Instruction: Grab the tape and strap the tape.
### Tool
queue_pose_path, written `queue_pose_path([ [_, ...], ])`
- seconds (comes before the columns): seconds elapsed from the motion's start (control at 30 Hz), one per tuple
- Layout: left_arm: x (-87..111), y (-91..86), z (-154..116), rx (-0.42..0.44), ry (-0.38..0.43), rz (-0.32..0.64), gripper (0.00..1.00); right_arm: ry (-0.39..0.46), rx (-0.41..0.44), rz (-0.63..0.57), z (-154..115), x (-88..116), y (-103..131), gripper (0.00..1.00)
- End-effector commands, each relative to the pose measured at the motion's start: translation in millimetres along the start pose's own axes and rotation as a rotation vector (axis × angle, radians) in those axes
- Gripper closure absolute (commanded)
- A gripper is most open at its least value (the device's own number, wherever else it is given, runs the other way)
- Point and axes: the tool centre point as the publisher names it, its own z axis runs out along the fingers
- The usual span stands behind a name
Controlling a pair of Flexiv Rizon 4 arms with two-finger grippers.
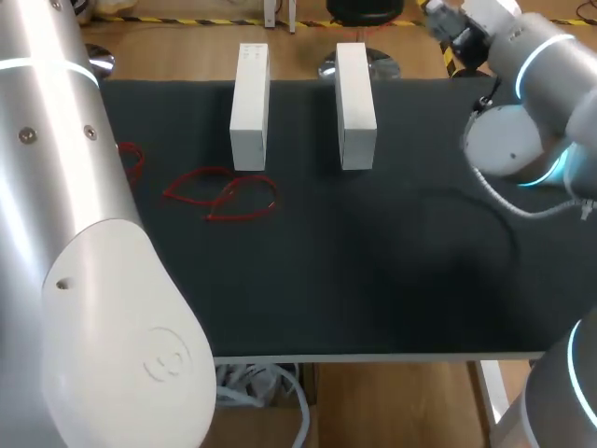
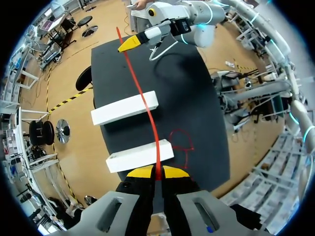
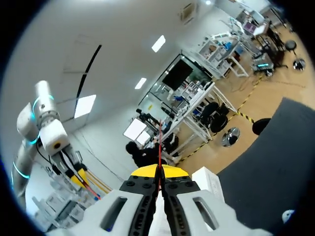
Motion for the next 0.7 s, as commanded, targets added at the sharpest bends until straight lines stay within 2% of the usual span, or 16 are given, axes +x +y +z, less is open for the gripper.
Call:
queue_pose_path([
  [0.03,-4.8,-1.1,-3.5,-0.005,0.014,0.0,1.0,-0.581,0.256,-0.676,-3.6,11.5,7.4,1.0],
  [0.1,-4.8,-1.1,-3.5,-0.005,0.014,0.0,1.0,-0.582,0.282,-0.678,-3.5,11.1,4.9,1.0],
  [0.17,-4.8,-1.1,-3.5,-0.005,0.014,0.0,1.0,-0.564,0.263,-0.681,-2.3,11.6,3.9,1.0],
  [0.23,-4.8,-1.1,-3.5,-0.005,0.014,0.0,1.0,-0.51,0.237,-0.588,-2.4,16.0,3.5,1.0],
  [0.7,-4.8,-0.6,-3.4,-0.021,0.013,-0.008,1.0,-0.51,0.237,-0.588,-2.4,16.0,3.5,1.0],
])
